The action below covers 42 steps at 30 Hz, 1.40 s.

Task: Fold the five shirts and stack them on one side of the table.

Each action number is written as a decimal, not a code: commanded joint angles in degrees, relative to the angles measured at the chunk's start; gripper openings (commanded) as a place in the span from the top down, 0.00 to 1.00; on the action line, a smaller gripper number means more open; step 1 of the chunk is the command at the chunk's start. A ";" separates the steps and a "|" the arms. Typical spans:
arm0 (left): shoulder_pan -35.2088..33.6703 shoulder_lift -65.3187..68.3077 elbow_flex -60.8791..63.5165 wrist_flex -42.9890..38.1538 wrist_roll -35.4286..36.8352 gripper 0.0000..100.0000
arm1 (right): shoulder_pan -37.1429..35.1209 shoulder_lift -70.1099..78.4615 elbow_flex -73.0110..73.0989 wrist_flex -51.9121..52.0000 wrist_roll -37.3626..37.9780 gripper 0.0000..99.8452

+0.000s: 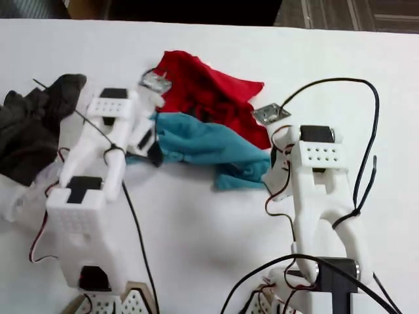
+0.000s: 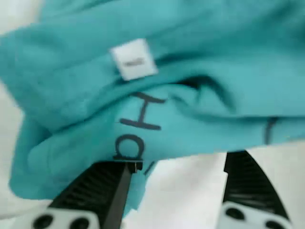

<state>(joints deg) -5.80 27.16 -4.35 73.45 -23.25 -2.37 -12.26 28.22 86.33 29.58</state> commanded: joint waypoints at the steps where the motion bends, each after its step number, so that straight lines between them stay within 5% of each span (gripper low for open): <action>1: -4.48 -3.60 -0.22 -3.16 2.73 0.71 | -0.13 0.13 -0.18 0.04 -0.44 0.69; 8: -7.82 -3.52 0.22 -3.69 4.48 0.72 | -0.13 0.13 -0.18 0.04 -0.44 0.69; 13: -11.34 -4.04 -0.48 -3.87 5.63 0.99 | -0.13 0.13 0.26 0.04 -0.44 0.69; 20: -29.01 -4.13 -15.08 1.76 9.67 0.98 | -0.13 0.13 4.48 -0.31 0.00 0.69; 31: -56.09 -3.69 -62.81 9.41 9.32 0.97 | -0.57 0.13 4.40 -5.49 -0.44 0.69; 37: -62.07 -3.60 -72.13 9.41 9.32 0.97 | -0.57 0.13 4.40 -8.48 -0.44 0.69; 42: -57.32 -3.52 -72.22 17.05 6.24 0.97 | -0.57 0.13 4.40 -8.48 -0.44 0.69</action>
<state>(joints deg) -66.64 26.99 -74.42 85.76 -14.11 -2.37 -12.26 32.97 78.33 29.58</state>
